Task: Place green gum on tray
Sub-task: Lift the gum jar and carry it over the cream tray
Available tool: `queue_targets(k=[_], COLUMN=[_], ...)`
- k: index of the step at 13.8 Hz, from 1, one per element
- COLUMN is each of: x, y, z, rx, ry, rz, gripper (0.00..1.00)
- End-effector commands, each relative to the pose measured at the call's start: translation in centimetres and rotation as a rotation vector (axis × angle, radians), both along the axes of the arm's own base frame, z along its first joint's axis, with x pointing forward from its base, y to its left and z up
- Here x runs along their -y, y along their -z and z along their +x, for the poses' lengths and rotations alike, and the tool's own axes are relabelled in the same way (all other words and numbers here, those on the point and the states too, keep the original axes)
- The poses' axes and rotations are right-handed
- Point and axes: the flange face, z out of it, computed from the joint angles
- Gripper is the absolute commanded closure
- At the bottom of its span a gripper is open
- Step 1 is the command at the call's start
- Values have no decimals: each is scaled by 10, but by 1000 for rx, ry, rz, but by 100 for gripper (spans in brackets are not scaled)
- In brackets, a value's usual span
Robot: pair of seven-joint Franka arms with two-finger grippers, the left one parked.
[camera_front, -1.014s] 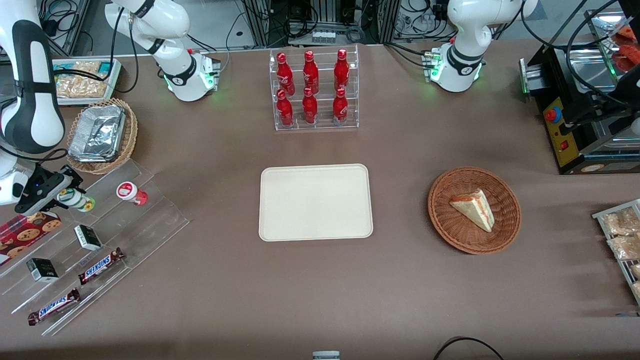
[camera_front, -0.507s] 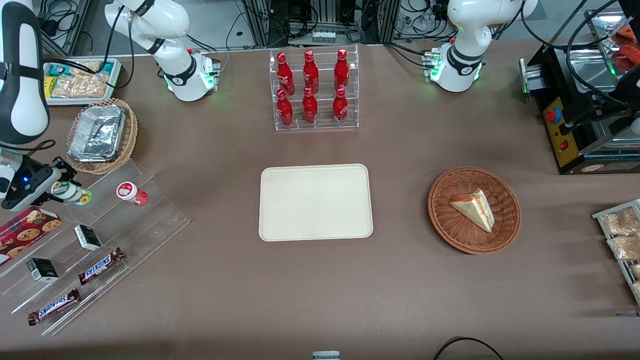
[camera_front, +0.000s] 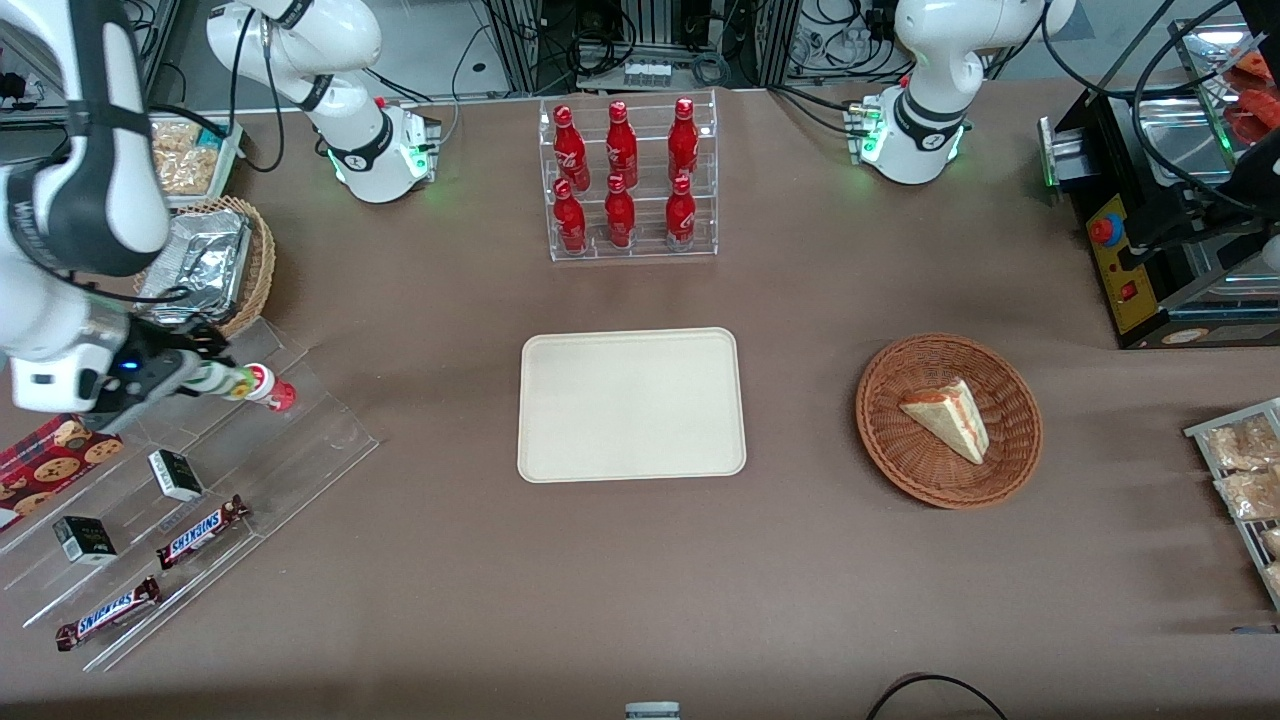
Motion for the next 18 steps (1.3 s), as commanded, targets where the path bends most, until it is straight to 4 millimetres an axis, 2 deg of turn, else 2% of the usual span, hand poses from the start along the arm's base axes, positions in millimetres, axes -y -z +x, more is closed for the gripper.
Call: queue_targets(k=[1, 6, 8, 10, 11, 16, 18], x=[-59, -187, -227, -276, -298, -396, -427], y=[-7, 10, 17, 20, 28, 63, 77], z=[-1, -16, -17, -23, -24, -36, -39], rx=[-23, -48, -43, -28, -32, -37, -26], ry=[102, 321, 417, 486, 537, 718, 758], rz=[-14, -73, -86, -89, -85, -33, -42], gripper=[100, 100, 100, 100, 100, 100, 100])
